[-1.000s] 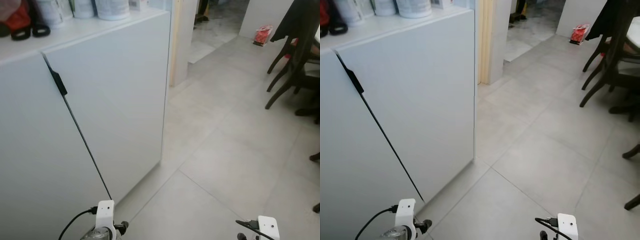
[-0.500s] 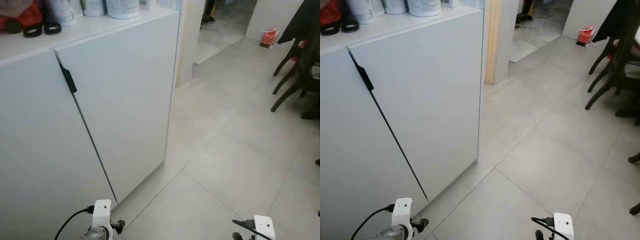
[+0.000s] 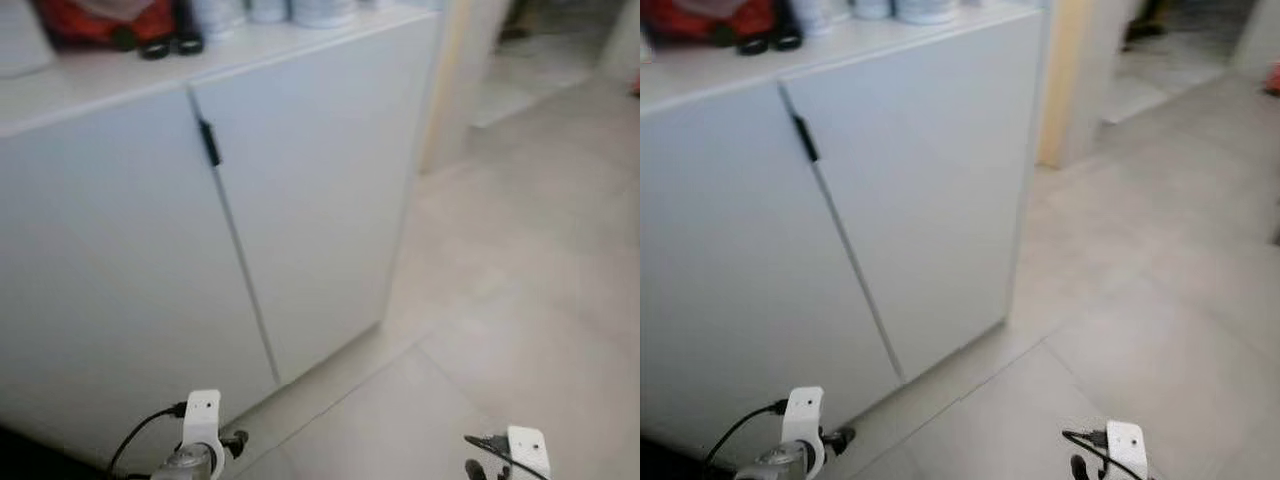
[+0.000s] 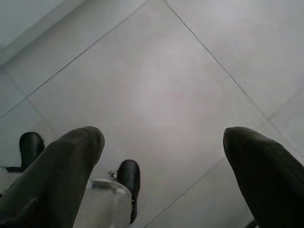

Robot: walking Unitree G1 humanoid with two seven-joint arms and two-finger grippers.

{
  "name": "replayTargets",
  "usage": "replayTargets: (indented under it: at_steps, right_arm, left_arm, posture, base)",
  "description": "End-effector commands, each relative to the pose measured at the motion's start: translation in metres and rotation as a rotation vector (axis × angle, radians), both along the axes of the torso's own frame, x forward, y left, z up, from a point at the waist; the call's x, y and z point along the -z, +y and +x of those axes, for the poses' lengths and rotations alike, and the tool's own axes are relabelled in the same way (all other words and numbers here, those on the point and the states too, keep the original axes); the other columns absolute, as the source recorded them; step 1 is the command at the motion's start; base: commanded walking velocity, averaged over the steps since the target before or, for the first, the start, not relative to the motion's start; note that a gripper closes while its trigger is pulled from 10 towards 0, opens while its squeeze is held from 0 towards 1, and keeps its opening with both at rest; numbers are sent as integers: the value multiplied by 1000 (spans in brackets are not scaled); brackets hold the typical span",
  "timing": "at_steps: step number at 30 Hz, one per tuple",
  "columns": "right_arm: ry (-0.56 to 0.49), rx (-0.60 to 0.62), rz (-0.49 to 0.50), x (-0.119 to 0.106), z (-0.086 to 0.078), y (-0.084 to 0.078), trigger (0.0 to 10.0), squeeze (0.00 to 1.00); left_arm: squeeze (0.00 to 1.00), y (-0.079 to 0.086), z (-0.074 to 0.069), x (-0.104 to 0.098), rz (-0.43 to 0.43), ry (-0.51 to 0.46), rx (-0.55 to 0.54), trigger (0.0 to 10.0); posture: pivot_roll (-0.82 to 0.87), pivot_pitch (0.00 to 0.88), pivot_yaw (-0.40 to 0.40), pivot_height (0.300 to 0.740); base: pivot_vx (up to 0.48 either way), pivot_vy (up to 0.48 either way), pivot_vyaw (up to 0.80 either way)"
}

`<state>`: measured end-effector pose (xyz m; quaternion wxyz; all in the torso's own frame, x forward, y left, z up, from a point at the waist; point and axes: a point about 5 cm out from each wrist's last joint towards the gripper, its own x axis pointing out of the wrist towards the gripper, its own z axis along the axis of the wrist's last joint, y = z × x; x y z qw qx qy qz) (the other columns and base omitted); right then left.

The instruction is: Restocking fridge

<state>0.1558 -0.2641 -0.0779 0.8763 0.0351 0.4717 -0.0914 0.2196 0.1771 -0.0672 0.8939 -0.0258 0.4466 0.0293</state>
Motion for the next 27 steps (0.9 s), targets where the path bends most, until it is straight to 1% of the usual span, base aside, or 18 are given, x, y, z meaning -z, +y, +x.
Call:
replayTargets:
  at_steps: [1, 16, 20, 22, 27]
  right_arm:
    - [1, 1, 8, 0, 2, 3, 10000, 0]
    - [4, -5, 5, 0, 2, 2, 10000, 0]
    - [6, -1, 36, 1, 2, 4, 10000, 0]
    - [3, 12, 54, 1, 1, 4, 10000, 0]
    - [5, 19, 45, 1, 1, 3, 10000, 0]
  left_arm:
    - [0, 5, -3, 1, 11, 14, 0, 10000]
    - [0, 3, -3, 1, 11, 14, 0, 10000]
    - [0, 4, -3, 1, 13, 12, -4, 10000]
    - [0, 4, -2, 1, 15, 10, -4, 10000]
    - [0, 4, -3, 2, 12, 16, -14, 10000]
  posture:
    - [-133, 41, 22, 740]
    - [-138, 50, 13, 740]
    - [-144, 53, 15, 740]
    - [-139, 55, 13, 740]
    - [-138, 56, 15, 740]
  base:
    - [0, 0, 800]
    - [0, 0, 797]
    - [0, 0, 794]
    - [0, 0, 0]
    - [0, 0, 0]
